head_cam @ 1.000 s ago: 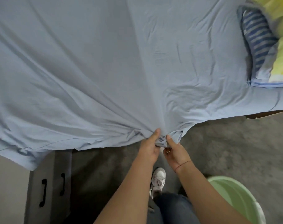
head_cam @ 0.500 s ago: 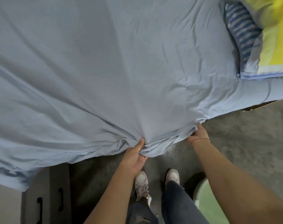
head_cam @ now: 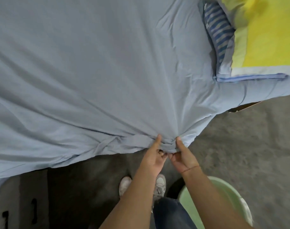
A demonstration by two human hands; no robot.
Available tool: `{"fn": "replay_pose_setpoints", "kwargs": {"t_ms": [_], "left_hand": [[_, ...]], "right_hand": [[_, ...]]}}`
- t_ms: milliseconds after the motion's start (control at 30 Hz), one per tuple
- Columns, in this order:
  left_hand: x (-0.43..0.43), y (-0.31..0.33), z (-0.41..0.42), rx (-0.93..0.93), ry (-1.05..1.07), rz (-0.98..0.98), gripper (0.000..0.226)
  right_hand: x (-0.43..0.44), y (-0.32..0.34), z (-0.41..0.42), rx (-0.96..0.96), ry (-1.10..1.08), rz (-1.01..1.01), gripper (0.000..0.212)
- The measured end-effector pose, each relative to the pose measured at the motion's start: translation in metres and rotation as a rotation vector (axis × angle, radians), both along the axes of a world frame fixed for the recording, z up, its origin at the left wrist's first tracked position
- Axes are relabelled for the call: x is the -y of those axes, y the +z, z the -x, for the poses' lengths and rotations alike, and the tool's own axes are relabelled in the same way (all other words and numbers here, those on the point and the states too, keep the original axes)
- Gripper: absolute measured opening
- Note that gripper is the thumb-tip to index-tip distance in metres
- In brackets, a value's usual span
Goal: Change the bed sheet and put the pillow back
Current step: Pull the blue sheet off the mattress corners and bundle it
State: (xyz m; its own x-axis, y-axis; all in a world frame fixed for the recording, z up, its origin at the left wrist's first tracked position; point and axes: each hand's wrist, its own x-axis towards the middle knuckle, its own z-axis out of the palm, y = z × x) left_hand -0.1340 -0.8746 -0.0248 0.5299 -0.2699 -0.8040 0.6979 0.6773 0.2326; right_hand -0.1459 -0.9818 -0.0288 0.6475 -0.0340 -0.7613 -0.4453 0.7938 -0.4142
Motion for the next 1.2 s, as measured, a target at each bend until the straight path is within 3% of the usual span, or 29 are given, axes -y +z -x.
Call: {"fn": "replay_pose_setpoints", "kwargs": {"t_ms": [67,167,333,433,600,733,900,1100,1200], "left_hand": [[0.024,0.006,-0.008,0.015,-0.005,-0.023,0.033],[0.033,0.003,-0.019,0.055,0.054,-0.028,0.054],[0.016,-0.005,-0.023,0.037,-0.064,-0.003,0.046],[0.008,-0.004,-0.027,0.021,-0.127,0.02,0.05],[0.015,-0.003,-0.042,0.015,-0.12,0.035,0.053],[0.037,-0.007,-0.046,-0.049,-0.089,0.013,0.047],[0.086,-0.004,-0.054,-0.055,-0.208,-0.01,0.053],[0.161,0.014,-0.072,0.032,-0.262,0.014,0.043],[0.185,0.013,-0.08,0.029,-0.263,-0.047,0.054]], "right_hand": [[0.007,0.002,0.0,0.029,0.041,-0.001,0.048],[0.026,0.005,-0.014,0.067,0.053,0.002,0.042],[0.071,0.001,-0.057,-0.004,-0.113,-0.059,0.052],[0.096,0.002,-0.083,-0.123,-0.245,-0.037,0.046],[0.13,0.002,-0.1,-0.232,-0.288,0.096,0.027],[0.142,0.009,-0.083,-0.159,-0.342,0.098,0.021],[0.152,0.009,-0.069,-0.077,-0.369,0.066,0.043],[0.153,0.005,-0.045,0.04,-0.269,0.036,0.052],[0.161,0.007,-0.039,0.1,-0.241,0.024,0.048]]}}
